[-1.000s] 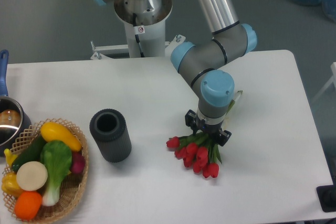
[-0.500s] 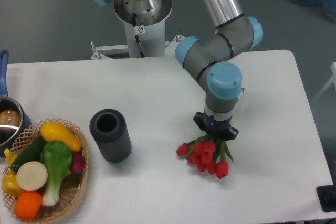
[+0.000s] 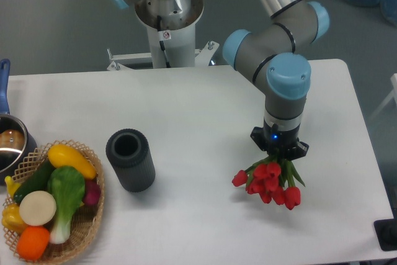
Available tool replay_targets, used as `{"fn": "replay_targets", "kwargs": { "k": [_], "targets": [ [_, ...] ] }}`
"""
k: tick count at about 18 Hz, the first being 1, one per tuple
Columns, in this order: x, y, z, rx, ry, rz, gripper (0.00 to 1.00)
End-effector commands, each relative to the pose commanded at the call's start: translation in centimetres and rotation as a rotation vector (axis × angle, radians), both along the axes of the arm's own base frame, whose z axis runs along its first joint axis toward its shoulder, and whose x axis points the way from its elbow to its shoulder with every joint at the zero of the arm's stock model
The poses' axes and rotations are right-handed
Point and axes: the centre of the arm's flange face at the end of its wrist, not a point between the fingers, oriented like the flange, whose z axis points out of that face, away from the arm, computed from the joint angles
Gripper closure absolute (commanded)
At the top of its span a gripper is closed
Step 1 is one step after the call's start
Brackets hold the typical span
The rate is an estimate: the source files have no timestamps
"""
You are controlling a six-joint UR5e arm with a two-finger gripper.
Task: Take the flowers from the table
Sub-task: 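Lift the grasped tulips up off the table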
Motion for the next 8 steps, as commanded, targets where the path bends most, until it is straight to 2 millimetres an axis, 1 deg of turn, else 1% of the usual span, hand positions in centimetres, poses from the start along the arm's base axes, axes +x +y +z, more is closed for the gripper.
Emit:
{"fn": "replay_targets", "kwargs": {
  "k": [2, 5, 8],
  "targets": [
    [0.2, -0.1, 1.3, -0.025, -0.03, -0.03, 0.97],
    [0.0, -0.6, 2.9, -0.115, -0.07, -0.082, 0.96],
    [-0.1, -0.8, 3.8, -0.118, -0.068, -0.08, 0.96]
  ]
}}
